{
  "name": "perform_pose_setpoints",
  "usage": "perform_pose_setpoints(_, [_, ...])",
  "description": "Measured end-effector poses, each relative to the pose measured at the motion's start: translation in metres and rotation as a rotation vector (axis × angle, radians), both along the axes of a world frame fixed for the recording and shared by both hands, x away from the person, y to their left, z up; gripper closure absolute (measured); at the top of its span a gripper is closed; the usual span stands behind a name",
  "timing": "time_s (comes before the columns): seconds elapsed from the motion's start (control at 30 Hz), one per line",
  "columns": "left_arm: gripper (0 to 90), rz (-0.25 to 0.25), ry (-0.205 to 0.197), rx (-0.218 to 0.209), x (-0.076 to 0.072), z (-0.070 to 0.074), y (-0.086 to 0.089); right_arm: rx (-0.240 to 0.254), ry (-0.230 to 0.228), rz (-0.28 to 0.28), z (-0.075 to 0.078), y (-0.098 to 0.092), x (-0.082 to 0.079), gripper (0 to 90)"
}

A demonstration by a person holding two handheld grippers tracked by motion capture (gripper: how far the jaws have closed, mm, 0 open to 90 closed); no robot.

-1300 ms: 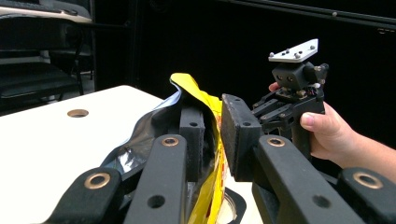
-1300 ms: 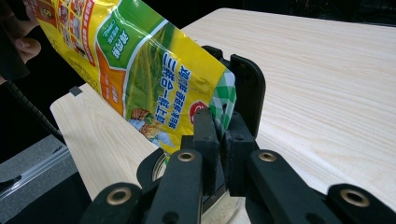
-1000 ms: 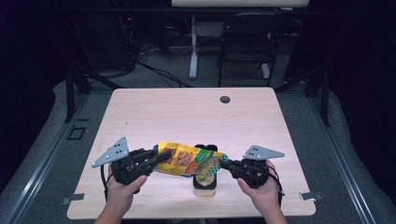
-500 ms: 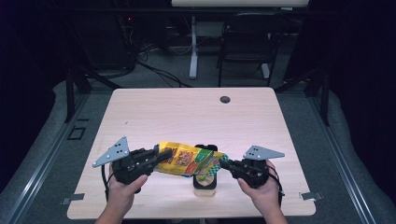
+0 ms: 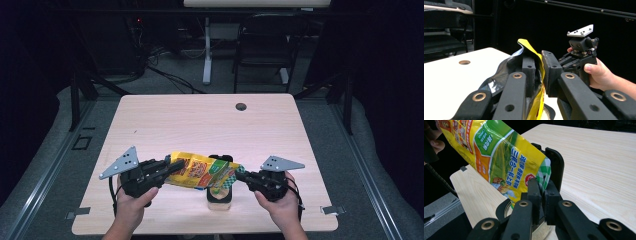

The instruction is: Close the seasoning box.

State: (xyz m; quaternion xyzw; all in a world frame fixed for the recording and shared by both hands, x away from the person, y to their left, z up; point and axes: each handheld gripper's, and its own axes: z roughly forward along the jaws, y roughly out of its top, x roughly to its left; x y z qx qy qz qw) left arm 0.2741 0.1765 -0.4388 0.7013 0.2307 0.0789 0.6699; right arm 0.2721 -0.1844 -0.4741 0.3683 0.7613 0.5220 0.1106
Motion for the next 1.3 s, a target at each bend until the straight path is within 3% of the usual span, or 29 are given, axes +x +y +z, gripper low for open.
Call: perform_pose_setpoints(1.3, [83.9, -0.005, 0.001, -0.003, 0.0011, 0.0027, -0.0051, 0.014, 0.003, 0.004, 0.0063, -0.0079, -0.0026, 86.8])
